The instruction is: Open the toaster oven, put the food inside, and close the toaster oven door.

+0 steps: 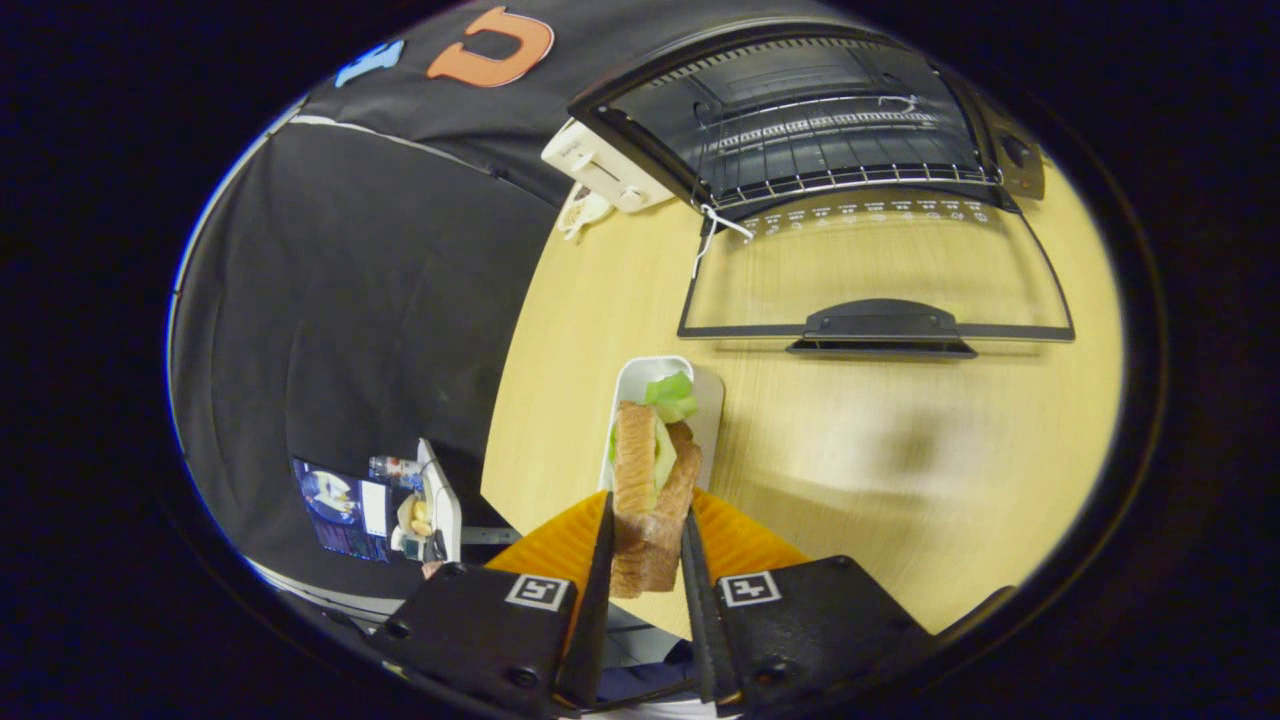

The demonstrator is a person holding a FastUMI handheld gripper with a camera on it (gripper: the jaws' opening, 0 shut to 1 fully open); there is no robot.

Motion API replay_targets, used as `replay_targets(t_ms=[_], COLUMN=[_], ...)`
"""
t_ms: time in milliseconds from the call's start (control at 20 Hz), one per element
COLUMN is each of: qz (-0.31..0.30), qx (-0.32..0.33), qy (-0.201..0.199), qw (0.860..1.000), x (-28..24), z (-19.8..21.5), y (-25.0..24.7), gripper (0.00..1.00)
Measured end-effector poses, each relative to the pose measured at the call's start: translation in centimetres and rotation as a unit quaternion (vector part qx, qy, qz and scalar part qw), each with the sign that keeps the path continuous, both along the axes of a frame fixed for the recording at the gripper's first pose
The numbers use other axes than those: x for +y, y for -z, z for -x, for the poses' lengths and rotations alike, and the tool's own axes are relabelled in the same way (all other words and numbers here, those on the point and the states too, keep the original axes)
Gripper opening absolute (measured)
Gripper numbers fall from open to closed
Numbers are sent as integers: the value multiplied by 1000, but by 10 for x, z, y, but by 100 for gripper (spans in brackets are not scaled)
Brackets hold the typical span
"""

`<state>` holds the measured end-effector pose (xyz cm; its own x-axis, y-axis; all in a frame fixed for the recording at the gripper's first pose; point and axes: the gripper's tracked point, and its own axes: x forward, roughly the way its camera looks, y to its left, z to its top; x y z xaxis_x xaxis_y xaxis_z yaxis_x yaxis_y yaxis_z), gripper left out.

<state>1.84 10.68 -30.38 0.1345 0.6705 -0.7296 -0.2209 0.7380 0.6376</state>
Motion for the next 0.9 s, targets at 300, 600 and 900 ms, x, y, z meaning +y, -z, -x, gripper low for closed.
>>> replay_targets(t_ms=[300,600,900], qz=[-37,-92,-234], qx=[-9,-70,-132], qy=[17,79,249], qw=[999,990,931], x=[2,-20,-37], z=[3,-27,-85], y=[-23,-47,-77], gripper=[36,36,36])
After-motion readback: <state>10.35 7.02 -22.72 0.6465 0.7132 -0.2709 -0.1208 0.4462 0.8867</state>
